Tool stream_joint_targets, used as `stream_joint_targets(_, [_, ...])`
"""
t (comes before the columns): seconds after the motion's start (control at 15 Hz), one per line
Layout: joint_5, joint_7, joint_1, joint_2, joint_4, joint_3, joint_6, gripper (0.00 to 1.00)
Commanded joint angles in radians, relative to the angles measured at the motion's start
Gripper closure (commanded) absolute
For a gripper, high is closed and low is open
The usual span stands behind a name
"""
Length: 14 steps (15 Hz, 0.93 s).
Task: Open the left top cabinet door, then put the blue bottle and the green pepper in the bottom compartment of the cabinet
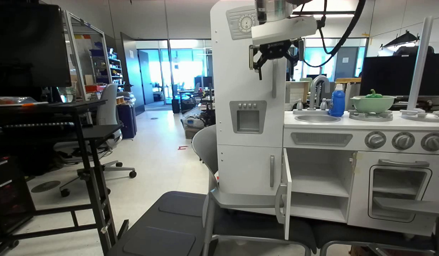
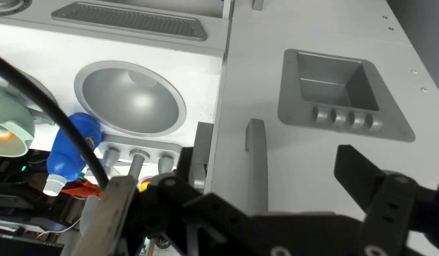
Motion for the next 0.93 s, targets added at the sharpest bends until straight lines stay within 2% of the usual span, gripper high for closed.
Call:
stream_joint_targets(0.0, [-0.042,0.032,0.028,0.060,0.081,-0.047,-0.002,0.00])
stream_joint_targets(0.47, [-0.056,0.039,0.045,0.126,0.187,-0.072,-0.024,0.00])
stream_joint_targets(0.87, [-0.053,0.040,0.056,0.146,0.214,-0.082,-0.030,0.00])
